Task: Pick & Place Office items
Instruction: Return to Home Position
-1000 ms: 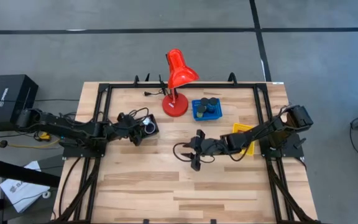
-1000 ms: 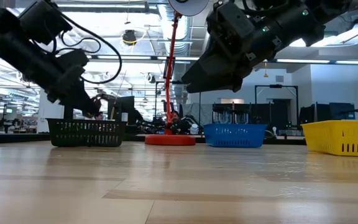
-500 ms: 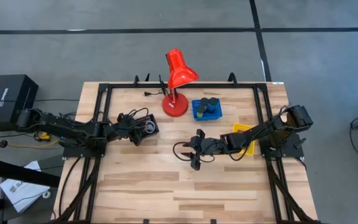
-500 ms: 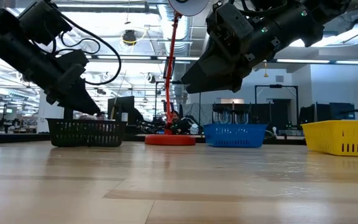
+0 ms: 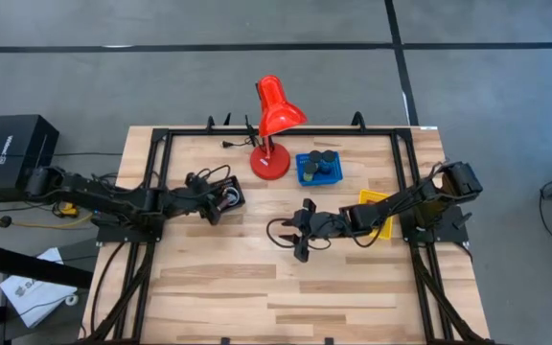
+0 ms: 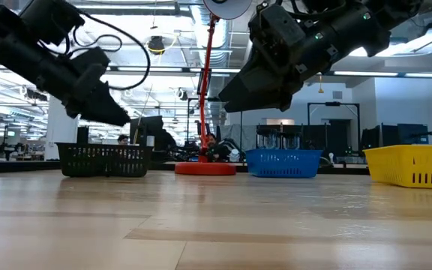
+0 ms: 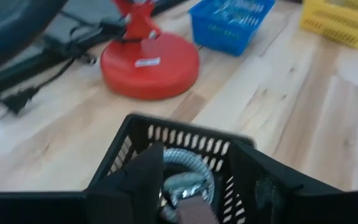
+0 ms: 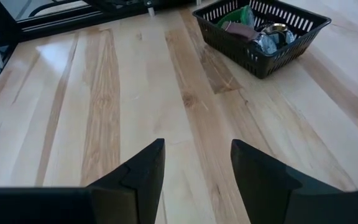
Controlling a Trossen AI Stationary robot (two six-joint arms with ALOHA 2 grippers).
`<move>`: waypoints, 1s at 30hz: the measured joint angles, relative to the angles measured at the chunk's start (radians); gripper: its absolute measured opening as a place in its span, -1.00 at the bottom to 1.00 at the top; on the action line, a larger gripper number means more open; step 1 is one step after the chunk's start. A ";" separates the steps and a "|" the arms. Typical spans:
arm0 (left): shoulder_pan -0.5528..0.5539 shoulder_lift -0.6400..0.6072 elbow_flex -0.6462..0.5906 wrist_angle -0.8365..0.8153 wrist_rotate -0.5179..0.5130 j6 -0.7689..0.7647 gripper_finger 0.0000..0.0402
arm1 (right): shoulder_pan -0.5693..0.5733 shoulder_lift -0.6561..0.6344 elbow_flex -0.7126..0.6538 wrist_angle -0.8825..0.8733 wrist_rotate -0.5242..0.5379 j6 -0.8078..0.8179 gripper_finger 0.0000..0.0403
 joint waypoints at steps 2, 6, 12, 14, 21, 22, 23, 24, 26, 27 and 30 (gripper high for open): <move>-0.011 0.000 0.000 0.030 -0.001 0.045 -0.16 | -0.007 0.000 0.000 0.002 0.000 0.000 -0.13; -0.030 -0.001 0.000 0.082 0.000 0.106 -0.35 | -0.035 0.000 0.000 0.007 0.001 0.010 -0.13; -0.043 -0.090 0.000 0.093 0.000 0.135 -0.72 | -0.044 -0.032 0.001 -0.047 0.002 -0.008 -0.29; -0.043 -0.139 0.000 0.093 -0.001 0.134 -0.84 | -0.044 -0.075 0.001 -0.112 0.002 -0.017 -0.42; -0.061 -0.329 0.001 0.092 -0.001 0.134 -0.98 | -0.036 -0.304 -0.001 -0.307 0.074 -0.138 -0.93; -0.069 -0.352 0.001 0.093 -0.001 0.136 -0.97 | -0.036 -0.338 -0.011 -0.322 0.075 -0.180 -0.96; -0.077 -0.375 0.001 0.092 -0.001 0.140 -0.97 | -0.035 -0.368 -0.025 -0.327 0.059 -0.223 -0.97; -0.086 -0.398 0.001 0.089 -0.001 0.149 -0.97 | -0.032 -0.398 -0.043 -0.327 0.015 -0.272 -0.96; -0.107 -0.434 0.001 0.087 -0.001 0.185 -0.99 | -0.029 -0.451 -0.087 -0.327 -0.128 -0.364 -0.91; -0.119 -0.451 0.001 0.078 -0.001 0.204 -0.99 | -0.023 -0.475 -0.111 -0.313 -0.202 -0.389 -0.90; -0.154 -0.482 0.001 0.032 -0.001 0.277 -0.99 | -0.007 -0.560 -0.185 -0.290 -0.303 -0.421 -0.87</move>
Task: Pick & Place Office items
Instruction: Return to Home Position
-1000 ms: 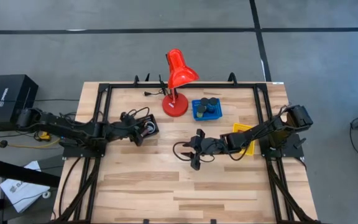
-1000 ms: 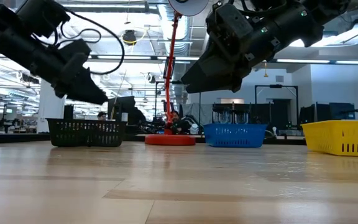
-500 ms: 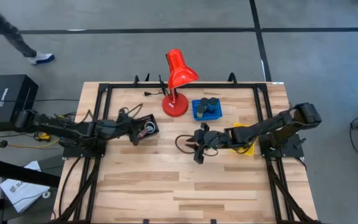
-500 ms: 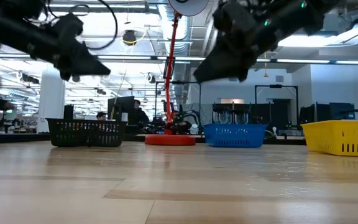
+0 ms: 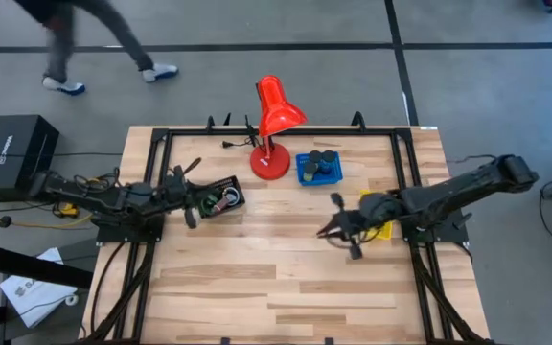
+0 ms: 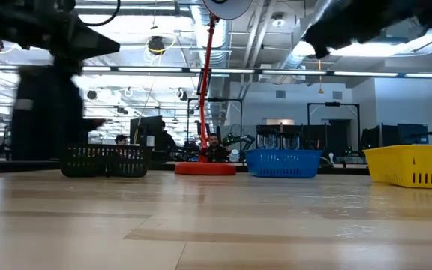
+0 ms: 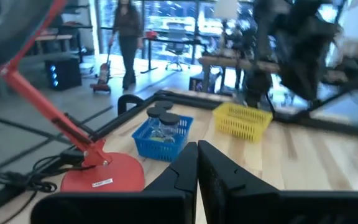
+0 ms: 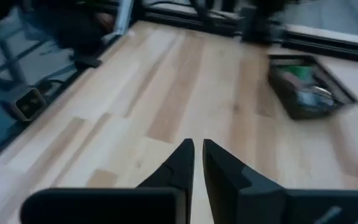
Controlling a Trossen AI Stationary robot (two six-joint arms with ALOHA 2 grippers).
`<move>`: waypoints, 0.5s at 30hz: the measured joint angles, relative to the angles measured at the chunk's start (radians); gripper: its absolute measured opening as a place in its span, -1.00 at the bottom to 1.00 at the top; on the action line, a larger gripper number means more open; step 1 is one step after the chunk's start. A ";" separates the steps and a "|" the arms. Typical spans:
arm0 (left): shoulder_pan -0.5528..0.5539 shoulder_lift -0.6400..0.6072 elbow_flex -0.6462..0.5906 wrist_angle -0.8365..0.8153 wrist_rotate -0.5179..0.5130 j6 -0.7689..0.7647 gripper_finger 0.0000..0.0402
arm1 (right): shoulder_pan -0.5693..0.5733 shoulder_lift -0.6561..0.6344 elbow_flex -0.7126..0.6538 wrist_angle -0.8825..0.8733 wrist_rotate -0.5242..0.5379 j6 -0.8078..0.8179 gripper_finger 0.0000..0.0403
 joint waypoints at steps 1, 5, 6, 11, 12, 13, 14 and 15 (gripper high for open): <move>-0.008 -0.006 0.000 -0.015 0.000 0.024 -0.98 | 0.003 -0.036 -0.027 0.000 0.011 0.003 -0.87; -0.017 -0.007 0.000 -0.026 0.000 0.043 -0.97 | 0.000 -0.197 -0.129 0.005 0.122 0.070 -0.89; -0.017 -0.006 0.000 -0.025 0.000 0.043 -0.97 | 0.001 -0.234 -0.157 0.015 0.127 0.083 -0.89; -0.017 -0.007 0.000 -0.025 -0.001 0.040 -0.97 | -0.001 -0.402 -0.293 0.101 0.139 0.096 -0.91; -0.017 -0.007 0.000 -0.024 -0.001 0.040 -0.97 | -0.001 -0.430 -0.313 0.114 0.138 0.096 -0.91; -0.017 -0.007 -0.004 -0.017 -0.001 0.040 -0.97 | -0.001 -0.458 -0.333 0.119 0.134 0.099 -0.91; -0.017 -0.007 -0.013 -0.010 -0.001 0.039 -0.97 | 0.002 -0.482 -0.349 0.115 0.126 0.099 -0.91; -0.017 -0.008 -0.026 0.002 -0.001 0.037 -0.97 | 0.004 -0.502 -0.364 0.116 0.118 0.099 -0.91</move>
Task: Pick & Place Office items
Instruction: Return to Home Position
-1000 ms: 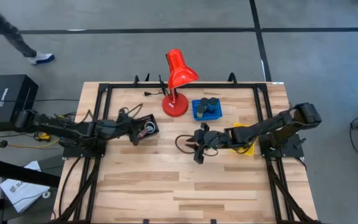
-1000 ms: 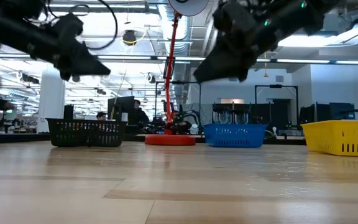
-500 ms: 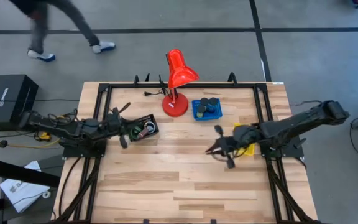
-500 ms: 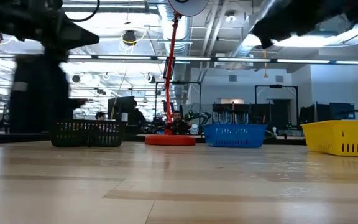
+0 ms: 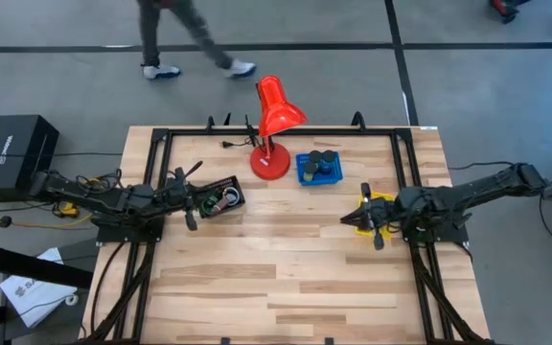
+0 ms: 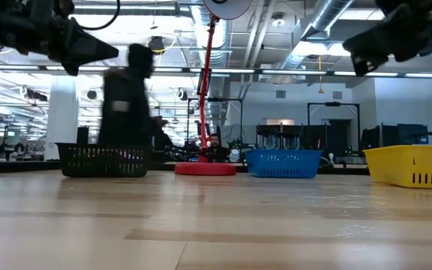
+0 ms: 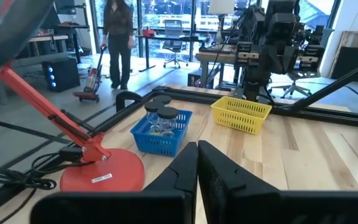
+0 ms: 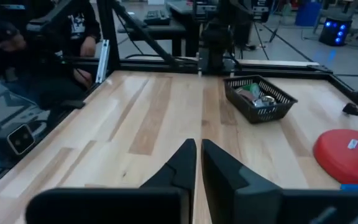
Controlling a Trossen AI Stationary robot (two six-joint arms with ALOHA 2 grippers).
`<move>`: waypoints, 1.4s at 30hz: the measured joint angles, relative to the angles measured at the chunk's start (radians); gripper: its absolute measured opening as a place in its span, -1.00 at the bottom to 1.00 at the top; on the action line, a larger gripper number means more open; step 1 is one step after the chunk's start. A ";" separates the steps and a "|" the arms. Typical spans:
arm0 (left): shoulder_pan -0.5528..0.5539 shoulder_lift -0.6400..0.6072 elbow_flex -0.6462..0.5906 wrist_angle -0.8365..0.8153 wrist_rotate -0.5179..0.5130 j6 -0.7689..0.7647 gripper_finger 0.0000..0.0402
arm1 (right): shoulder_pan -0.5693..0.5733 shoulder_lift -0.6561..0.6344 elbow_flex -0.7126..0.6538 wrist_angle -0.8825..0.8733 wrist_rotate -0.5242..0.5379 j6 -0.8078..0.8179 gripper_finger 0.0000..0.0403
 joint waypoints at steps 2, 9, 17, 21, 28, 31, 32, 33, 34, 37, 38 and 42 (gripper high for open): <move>0.000 0.001 -0.028 0.039 0.000 -0.001 -0.97 | 0.007 -0.030 -0.030 0.001 -0.003 -0.001 -0.91; 0.000 -0.008 -0.067 0.146 0.000 0.029 -0.99 | 0.009 -0.137 -0.120 0.003 0.002 -0.024 -0.91; -0.002 -0.067 -0.087 0.157 0.000 0.003 -0.99 | 0.009 -0.354 -0.184 -0.109 0.005 -0.035 -0.91; -0.002 -0.093 -0.123 0.156 0.000 0.005 -0.99 | 0.009 -0.478 -0.186 -0.242 0.005 -0.038 -0.91; -0.002 -0.149 -0.175 0.188 0.000 -0.001 -0.99 | 0.011 -0.619 -0.185 -0.373 -0.003 -0.053 -0.91; -0.002 -0.153 -0.182 0.192 0.000 0.000 -0.99 | 0.011 -0.614 -0.195 -0.334 -0.005 -0.093 -0.91; -0.002 -0.154 -0.182 0.193 0.000 0.005 -0.99 | 0.011 -0.605 -0.204 -0.302 -0.006 -0.111 -0.91; -0.002 -0.153 -0.183 0.193 0.000 0.011 -0.99 | 0.011 -0.599 -0.213 -0.269 -0.011 -0.132 -0.91; -0.002 -0.151 -0.183 0.193 0.000 0.017 -0.99 | 0.011 -0.602 -0.223 -0.237 -0.025 -0.152 -0.91; -0.002 -0.149 -0.183 0.193 0.000 0.018 -0.99 | 0.010 -0.614 -0.258 -0.148 -0.072 -0.196 -0.91; -0.002 -0.147 -0.183 0.193 0.000 0.009 -0.99 | 0.010 -0.615 -0.261 -0.141 -0.078 -0.200 -0.91; -0.002 -0.142 -0.183 0.192 0.000 0.000 -0.99 | -0.002 -0.615 -0.261 -0.139 -0.076 -0.164 -0.91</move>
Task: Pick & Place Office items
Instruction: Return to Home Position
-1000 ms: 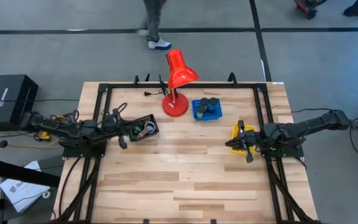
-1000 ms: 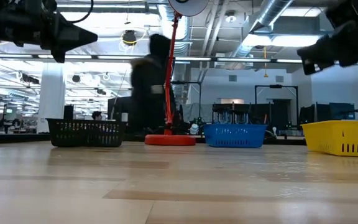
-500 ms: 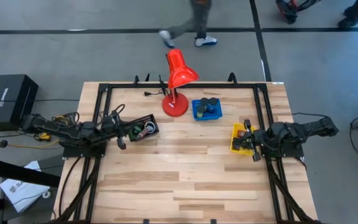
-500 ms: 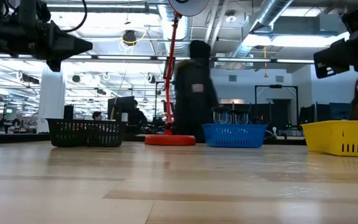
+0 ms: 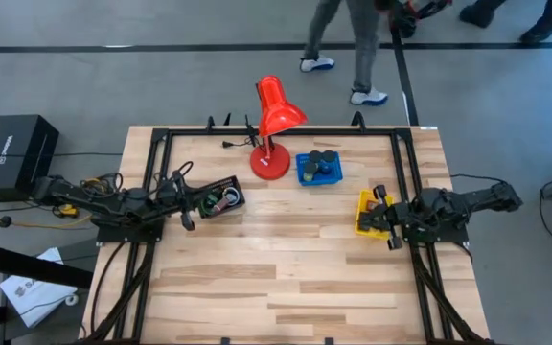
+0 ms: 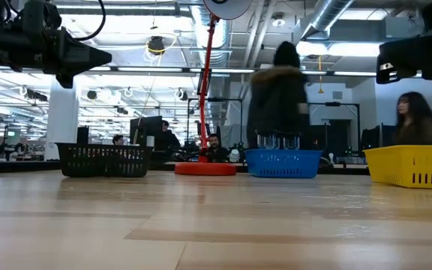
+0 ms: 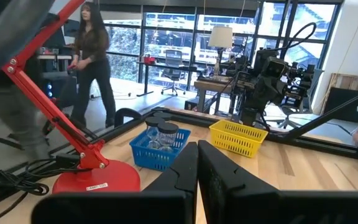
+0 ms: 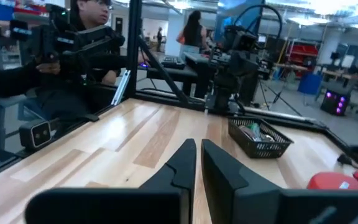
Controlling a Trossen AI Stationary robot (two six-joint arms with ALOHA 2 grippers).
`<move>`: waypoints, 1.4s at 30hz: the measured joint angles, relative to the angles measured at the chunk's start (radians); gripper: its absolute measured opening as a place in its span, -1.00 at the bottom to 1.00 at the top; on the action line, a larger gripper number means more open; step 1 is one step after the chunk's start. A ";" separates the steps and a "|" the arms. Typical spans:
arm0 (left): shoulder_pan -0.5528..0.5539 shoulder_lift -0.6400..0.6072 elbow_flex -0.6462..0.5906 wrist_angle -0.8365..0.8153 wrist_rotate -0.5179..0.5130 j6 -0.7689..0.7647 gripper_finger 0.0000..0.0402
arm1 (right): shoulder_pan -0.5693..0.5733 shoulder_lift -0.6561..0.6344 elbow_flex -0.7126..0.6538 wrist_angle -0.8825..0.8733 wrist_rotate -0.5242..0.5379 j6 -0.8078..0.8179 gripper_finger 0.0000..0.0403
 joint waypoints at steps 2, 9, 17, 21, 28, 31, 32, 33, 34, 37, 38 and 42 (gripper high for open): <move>0.000 0.006 0.000 0.000 0.000 -0.001 -0.99 | -0.011 0.000 0.000 0.000 0.000 0.019 -0.91; 0.000 0.010 0.000 0.001 0.000 -0.003 -0.99 | -0.051 0.000 0.000 0.000 0.001 0.021 -0.91; 0.000 0.010 0.000 0.002 0.000 -0.002 -0.99 | -0.061 0.000 0.000 -0.001 0.002 0.021 -0.91; 0.000 0.010 0.000 0.002 0.000 -0.002 -0.99 | -0.061 0.000 0.000 -0.001 0.002 0.021 -0.91; 0.000 0.010 0.000 0.003 0.000 -0.002 -0.99 | -0.061 0.000 0.000 -0.001 0.002 0.021 -0.91; 0.000 0.010 0.000 0.005 0.000 -0.002 -0.99 | -0.061 0.000 -0.001 -0.001 0.002 0.022 -0.91; 0.000 0.010 0.000 0.007 0.000 -0.002 -0.99 | -0.061 0.000 -0.001 -0.001 0.002 0.021 -0.91; 0.000 0.010 0.000 0.008 0.000 -0.002 -0.99 | -0.061 0.000 -0.001 -0.001 0.002 0.022 -0.91; 0.000 0.010 0.000 0.008 0.000 -0.002 -0.99 | -0.061 0.000 -0.001 -0.001 0.002 0.022 -0.91; 0.000 0.010 0.000 0.009 0.000 -0.002 -0.99 | -0.061 0.000 -0.001 -0.001 0.002 0.022 -0.91; 0.000 0.010 0.000 0.009 0.000 -0.002 -0.99 | -0.061 0.000 -0.001 -0.001 0.002 0.022 -0.91; 0.000 0.010 0.000 0.009 0.000 -0.002 -0.99 | -0.061 0.000 -0.001 -0.001 0.002 0.022 -0.91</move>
